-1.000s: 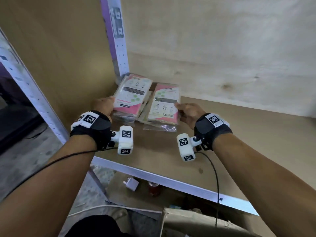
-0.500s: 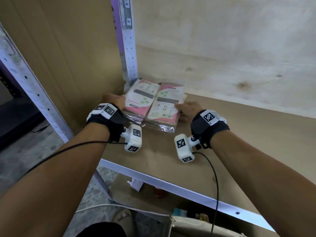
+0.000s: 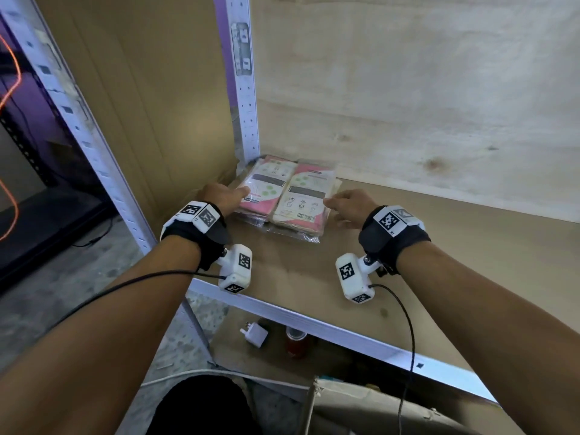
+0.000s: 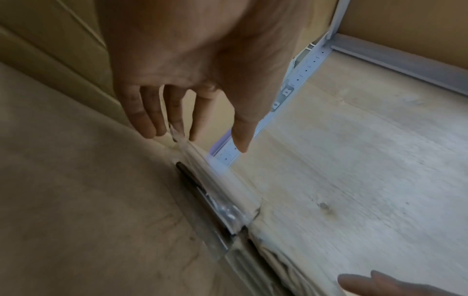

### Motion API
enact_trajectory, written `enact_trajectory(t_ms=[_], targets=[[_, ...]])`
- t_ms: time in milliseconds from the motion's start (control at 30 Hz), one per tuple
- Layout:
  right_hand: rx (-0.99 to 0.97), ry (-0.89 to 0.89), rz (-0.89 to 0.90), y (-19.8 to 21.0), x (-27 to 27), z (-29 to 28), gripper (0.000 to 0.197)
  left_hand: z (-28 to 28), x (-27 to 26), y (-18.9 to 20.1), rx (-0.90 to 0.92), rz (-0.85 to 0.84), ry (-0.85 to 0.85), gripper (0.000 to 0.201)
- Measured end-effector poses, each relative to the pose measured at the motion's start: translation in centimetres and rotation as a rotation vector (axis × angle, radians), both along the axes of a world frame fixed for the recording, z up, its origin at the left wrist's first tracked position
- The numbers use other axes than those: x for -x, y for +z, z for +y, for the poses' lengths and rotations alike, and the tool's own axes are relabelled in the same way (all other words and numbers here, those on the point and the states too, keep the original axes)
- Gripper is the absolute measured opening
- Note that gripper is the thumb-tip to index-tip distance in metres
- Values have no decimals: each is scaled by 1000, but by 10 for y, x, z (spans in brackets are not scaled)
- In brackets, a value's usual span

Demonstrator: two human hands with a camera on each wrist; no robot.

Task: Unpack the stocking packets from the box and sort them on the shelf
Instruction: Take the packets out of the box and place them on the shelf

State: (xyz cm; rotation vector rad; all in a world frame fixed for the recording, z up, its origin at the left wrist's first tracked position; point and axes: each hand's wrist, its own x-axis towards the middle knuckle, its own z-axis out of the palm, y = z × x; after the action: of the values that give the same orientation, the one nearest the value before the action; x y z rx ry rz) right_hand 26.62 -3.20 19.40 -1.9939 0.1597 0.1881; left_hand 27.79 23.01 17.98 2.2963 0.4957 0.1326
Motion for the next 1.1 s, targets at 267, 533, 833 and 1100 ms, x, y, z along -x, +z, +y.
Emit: enact_trajectory(t_ms=[267,533,833,1100], targets=[[-20,261,23,28,80,-22,6,-28,62,28,109,-323,-74,21],[56,323,-37,44,172,-64,8,-79,145,34,227,-436,-201,18],[220,311,1,1,276,-119,10,-153,247,-14,376,-237,-415,31],[392,354,137,-77,344,-172,12,-211,312,-90,277,65,-661,28]])
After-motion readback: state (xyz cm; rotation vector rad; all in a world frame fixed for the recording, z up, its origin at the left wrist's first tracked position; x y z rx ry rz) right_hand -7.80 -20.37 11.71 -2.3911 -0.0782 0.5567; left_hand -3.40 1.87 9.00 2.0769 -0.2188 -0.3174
